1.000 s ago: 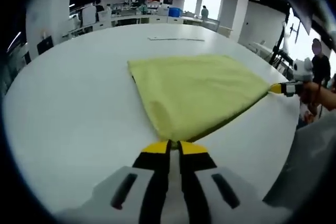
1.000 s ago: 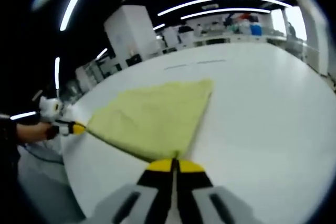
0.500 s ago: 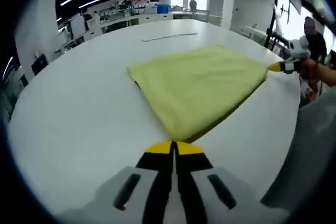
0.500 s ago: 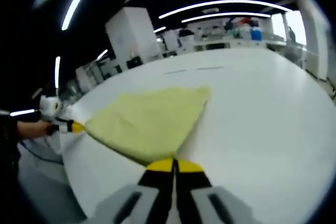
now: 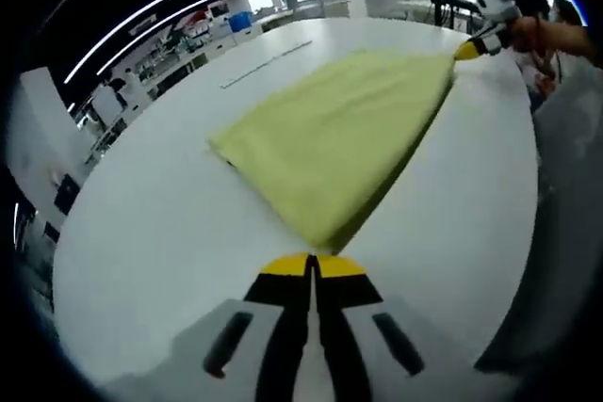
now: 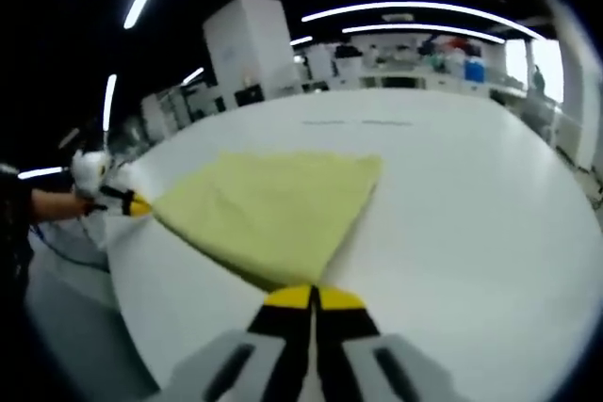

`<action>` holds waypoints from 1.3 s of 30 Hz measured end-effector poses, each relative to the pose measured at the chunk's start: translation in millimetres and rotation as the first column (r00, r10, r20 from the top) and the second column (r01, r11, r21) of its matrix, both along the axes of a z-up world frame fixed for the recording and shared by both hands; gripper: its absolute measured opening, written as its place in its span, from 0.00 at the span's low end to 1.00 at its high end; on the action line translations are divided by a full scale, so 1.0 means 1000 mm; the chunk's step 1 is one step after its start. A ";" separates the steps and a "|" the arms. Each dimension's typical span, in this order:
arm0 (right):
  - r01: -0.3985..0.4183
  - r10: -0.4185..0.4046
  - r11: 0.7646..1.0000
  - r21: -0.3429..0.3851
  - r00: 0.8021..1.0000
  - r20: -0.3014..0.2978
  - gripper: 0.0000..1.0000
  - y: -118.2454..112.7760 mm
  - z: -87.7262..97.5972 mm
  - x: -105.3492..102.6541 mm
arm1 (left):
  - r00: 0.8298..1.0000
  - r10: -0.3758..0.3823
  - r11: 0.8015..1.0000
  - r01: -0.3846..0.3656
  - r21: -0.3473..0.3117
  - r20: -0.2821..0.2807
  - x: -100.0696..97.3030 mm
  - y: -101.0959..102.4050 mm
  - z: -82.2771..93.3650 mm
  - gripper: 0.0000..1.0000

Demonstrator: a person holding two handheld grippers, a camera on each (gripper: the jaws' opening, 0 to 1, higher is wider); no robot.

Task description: Fold the garment on the visible template until the final outline fits inside the template.

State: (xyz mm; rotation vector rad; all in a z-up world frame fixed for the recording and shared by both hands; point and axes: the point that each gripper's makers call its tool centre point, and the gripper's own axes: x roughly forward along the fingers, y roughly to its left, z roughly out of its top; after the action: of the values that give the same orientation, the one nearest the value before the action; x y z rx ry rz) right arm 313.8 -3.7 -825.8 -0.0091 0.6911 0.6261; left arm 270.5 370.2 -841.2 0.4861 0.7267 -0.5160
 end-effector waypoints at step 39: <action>-0.082 0.080 0.996 -0.037 0.996 -0.045 0.00 0.000 -0.012 -0.023 | 0.998 -0.036 0.995 0.031 -0.097 -0.057 -0.009 -0.014 -0.001 0.00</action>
State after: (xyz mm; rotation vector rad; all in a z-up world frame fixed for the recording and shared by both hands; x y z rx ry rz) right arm 290.9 -4.1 -838.3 -0.0605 0.7476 0.6922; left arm 261.1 356.4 -842.1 0.3957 0.7473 -0.5956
